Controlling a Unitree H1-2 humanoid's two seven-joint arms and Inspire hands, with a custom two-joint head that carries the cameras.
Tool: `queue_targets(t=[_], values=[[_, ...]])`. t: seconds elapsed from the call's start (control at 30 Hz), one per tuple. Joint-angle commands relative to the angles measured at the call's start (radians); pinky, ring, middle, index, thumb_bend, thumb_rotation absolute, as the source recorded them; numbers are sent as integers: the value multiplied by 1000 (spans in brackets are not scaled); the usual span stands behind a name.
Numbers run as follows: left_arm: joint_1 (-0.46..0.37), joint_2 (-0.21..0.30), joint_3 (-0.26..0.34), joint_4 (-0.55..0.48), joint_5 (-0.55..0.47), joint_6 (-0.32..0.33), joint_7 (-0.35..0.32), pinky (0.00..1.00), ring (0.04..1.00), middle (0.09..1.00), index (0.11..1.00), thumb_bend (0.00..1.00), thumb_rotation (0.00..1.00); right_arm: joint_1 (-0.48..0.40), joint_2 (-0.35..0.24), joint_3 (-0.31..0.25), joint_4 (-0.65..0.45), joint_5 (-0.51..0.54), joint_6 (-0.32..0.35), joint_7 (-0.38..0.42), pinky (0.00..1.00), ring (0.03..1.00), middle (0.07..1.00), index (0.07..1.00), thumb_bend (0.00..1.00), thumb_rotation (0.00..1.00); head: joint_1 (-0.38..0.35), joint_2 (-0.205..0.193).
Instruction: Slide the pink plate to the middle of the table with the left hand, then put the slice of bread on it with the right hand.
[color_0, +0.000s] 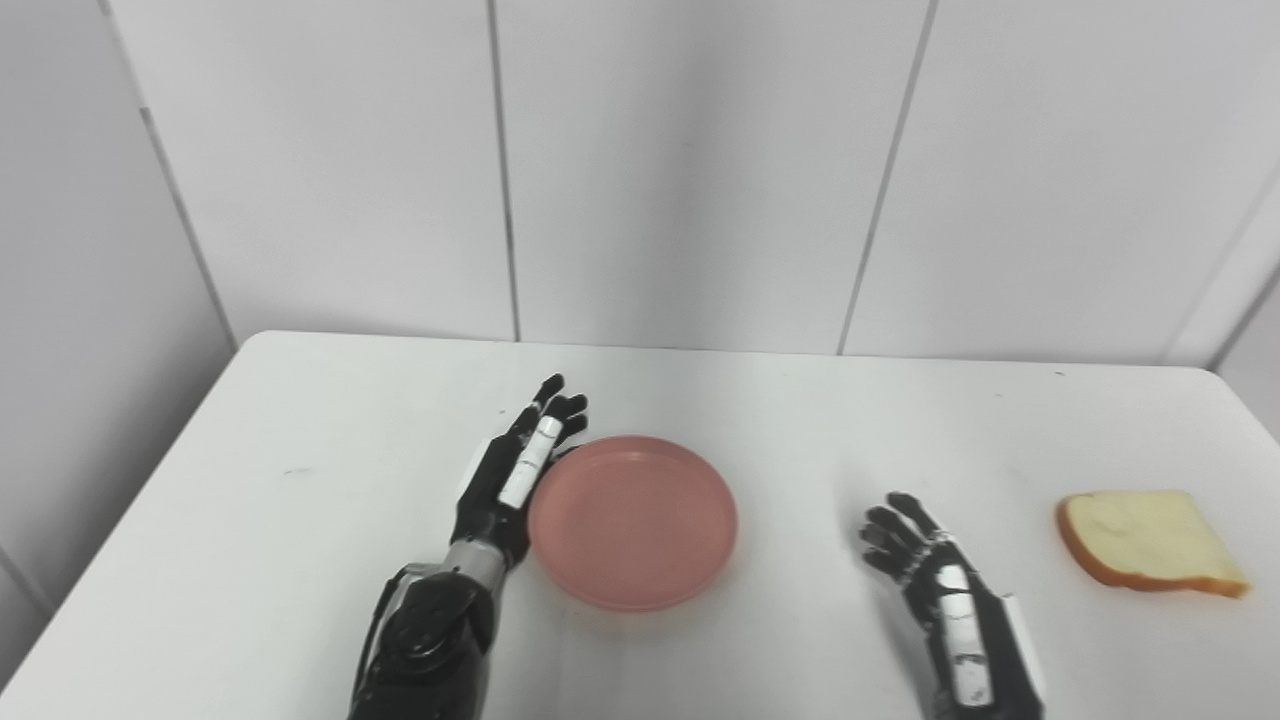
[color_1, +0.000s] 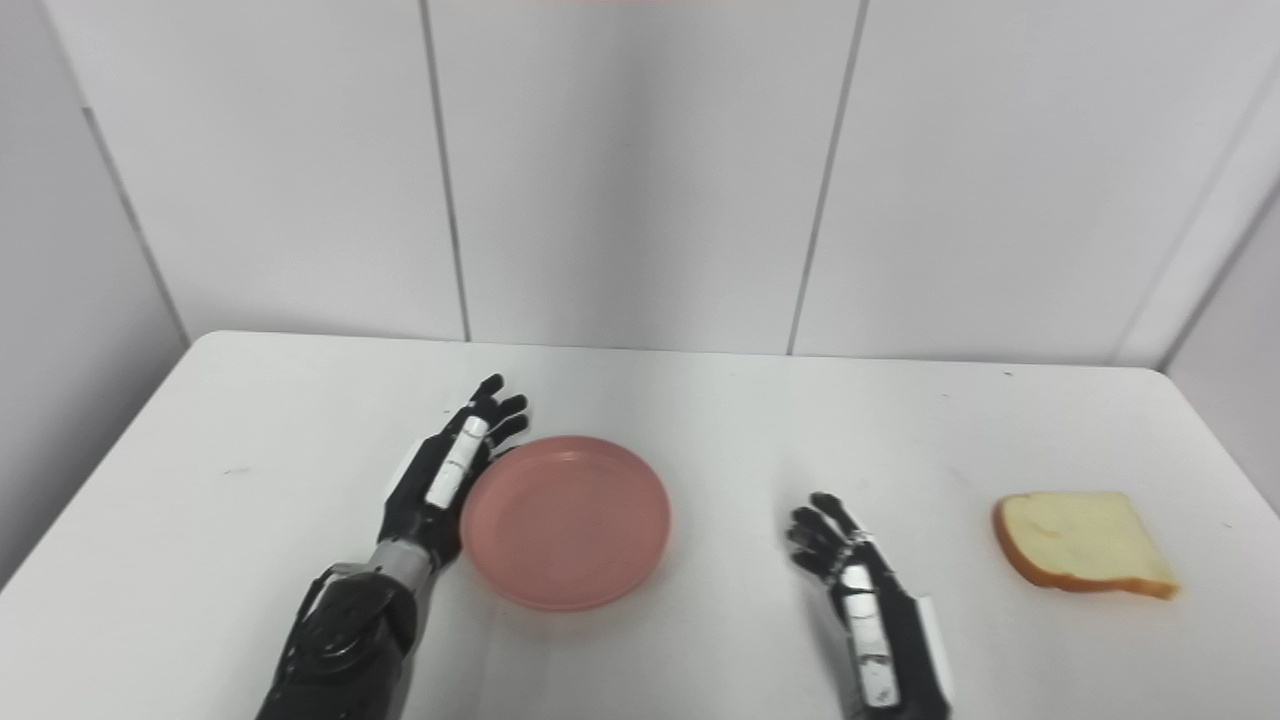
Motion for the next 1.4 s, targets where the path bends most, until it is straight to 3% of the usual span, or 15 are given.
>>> queue_targets(t=[0.0, 0.27, 0.43, 0.63, 0.83, 1.0, 1.2, 1.37], values=[[1, -12, -14, -24, 0, 18, -14, 808, 894, 883, 925, 827, 731, 73, 40, 25, 67, -10, 29, -12, 830, 819, 817, 841, 813, 952, -18, 3], [28, -34, -21, -49, -15, 36, -20, 784, 895, 885, 925, 806, 751, 65, 84, 64, 48, -83, 42, -54, 842, 827, 821, 849, 839, 977, -125, 6], [45, -44, -16, -66, -28, 51, -19, 781, 884, 873, 906, 843, 752, 63, 109, 84, 42, -127, 43, -84, 859, 845, 843, 857, 809, 996, -176, 11], [53, -34, -7, -49, -43, 37, -34, 777, 882, 860, 897, 911, 748, 63, 126, 99, 33, -147, 46, -98, 886, 871, 873, 874, 765, 981, -226, 21], [52, -16, 16, -37, -73, 36, -64, 781, 883, 867, 901, 904, 732, 57, 139, 114, 37, -178, 56, -115, 887, 875, 883, 881, 751, 974, -307, 10], [49, -3, 25, -22, -78, 24, -85, 775, 881, 868, 894, 921, 726, 50, 152, 122, 50, -200, 44, -130, 874, 862, 881, 888, 684, 965, -320, 7], [51, 1, 30, -23, -80, 19, -93, 777, 879, 868, 894, 926, 721, 49, 161, 128, 50, -217, 41, -138, 870, 861, 888, 898, 670, 968, -347, -2], [49, 6, 33, 0, -81, 4, -104, 773, 883, 867, 900, 911, 721, 40, 139, 125, 43, -268, 1, -152, 861, 877, 899, 909, 661, 983, -357, -9]])
